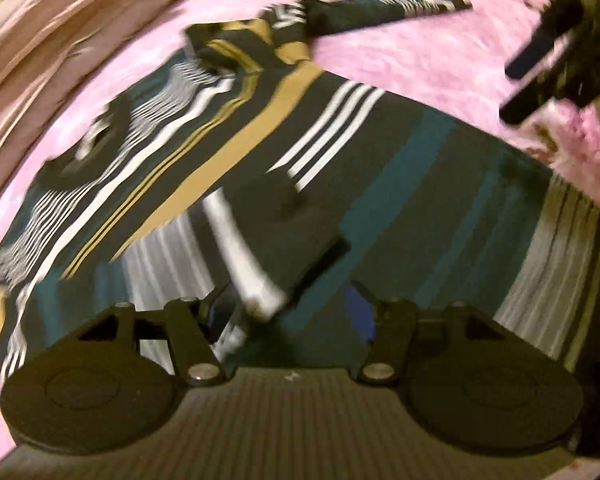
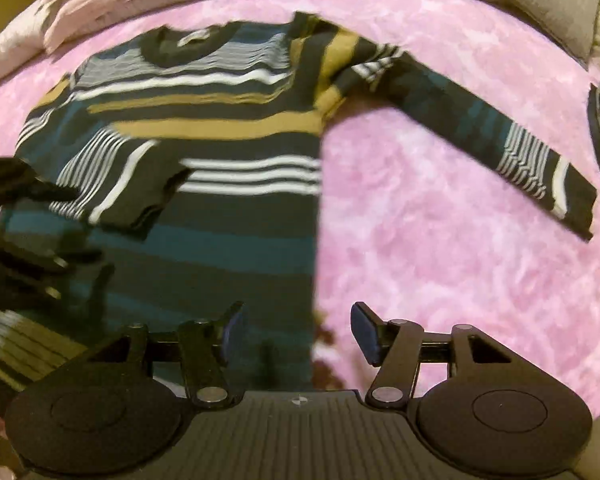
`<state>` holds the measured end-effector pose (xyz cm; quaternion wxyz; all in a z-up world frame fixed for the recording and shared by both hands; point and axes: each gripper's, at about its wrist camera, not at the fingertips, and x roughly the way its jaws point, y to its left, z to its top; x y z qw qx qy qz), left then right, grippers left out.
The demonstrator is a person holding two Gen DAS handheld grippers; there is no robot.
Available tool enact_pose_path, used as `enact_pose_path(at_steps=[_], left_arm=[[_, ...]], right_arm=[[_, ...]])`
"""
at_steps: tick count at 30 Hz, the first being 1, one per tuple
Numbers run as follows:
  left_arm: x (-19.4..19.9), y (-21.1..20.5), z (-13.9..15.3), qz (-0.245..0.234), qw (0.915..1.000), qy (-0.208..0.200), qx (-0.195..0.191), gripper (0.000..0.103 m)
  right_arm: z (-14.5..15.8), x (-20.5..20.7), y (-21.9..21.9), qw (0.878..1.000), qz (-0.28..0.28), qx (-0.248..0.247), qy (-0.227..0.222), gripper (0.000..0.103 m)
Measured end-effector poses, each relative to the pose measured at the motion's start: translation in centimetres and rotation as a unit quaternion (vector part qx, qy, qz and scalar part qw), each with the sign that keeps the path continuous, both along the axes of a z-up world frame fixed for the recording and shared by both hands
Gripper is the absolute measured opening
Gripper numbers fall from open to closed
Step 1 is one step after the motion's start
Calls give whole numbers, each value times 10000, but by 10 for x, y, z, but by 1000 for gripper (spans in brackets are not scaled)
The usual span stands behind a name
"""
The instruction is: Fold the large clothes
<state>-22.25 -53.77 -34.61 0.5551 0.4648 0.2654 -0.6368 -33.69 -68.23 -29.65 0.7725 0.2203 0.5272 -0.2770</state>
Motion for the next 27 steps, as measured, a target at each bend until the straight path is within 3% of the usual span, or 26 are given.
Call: enact_pose_path(at_steps=[2, 3, 4, 5, 8, 11, 13, 18, 20, 22, 23, 24, 25, 27], left_arm=[[-5, -16, -15, -86, 9999, -92, 64, 50], [-3, -20, -17, -48, 10000, -23, 58, 41], [0, -23, -16, 38, 10000, 60, 29, 16], [6, -24, -12, 143, 9998, 138, 11, 2], [32, -15, 20, 780, 9961, 169, -377, 2], [80, 14, 65, 1686, 9824, 65, -800, 2], [125, 46, 102, 2463, 9627, -112, -1112, 2], [249, 156, 174, 4015, 8970, -963, -1576, 3], [303, 204, 184, 4606, 8646, -1276, -1549, 6], [350, 248, 177, 5314, 8253, -1407, -1290, 22], [365, 269, 171, 5594, 8071, -1471, -1183, 24], [372, 286, 164, 5775, 7947, -1509, -1103, 24], [376, 300, 158, 5864, 7894, -1490, -1036, 26], [372, 317, 143, 5857, 7944, -1296, -952, 30]], right_arm=[[-2, -3, -12, 9999, -101, 33, -8, 54], [-2, -4, -17, 9999, -119, 53, -7, 54], [-3, -5, -21, 9999, -116, 56, -8, 54], [-2, -5, -23, 9999, -104, 43, -4, 54], [1, 0, -29, 10000, -7, 54, -19, 54], [6, 15, -28, 9999, 145, 30, -63, 54], [12, 28, -24, 9996, 259, -30, -129, 54], [29, 70, -1, 9980, 485, -241, -331, 54], [33, 86, 13, 9973, 502, -365, -384, 54], [33, 98, 28, 9976, 419, -397, -389, 54], [31, 104, 36, 9981, 349, -344, -369, 54], [30, 111, 45, 9987, 273, -248, -344, 54], [29, 117, 50, 9990, 220, -183, -338, 54], [30, 126, 65, 9994, 90, -98, -327, 54]])
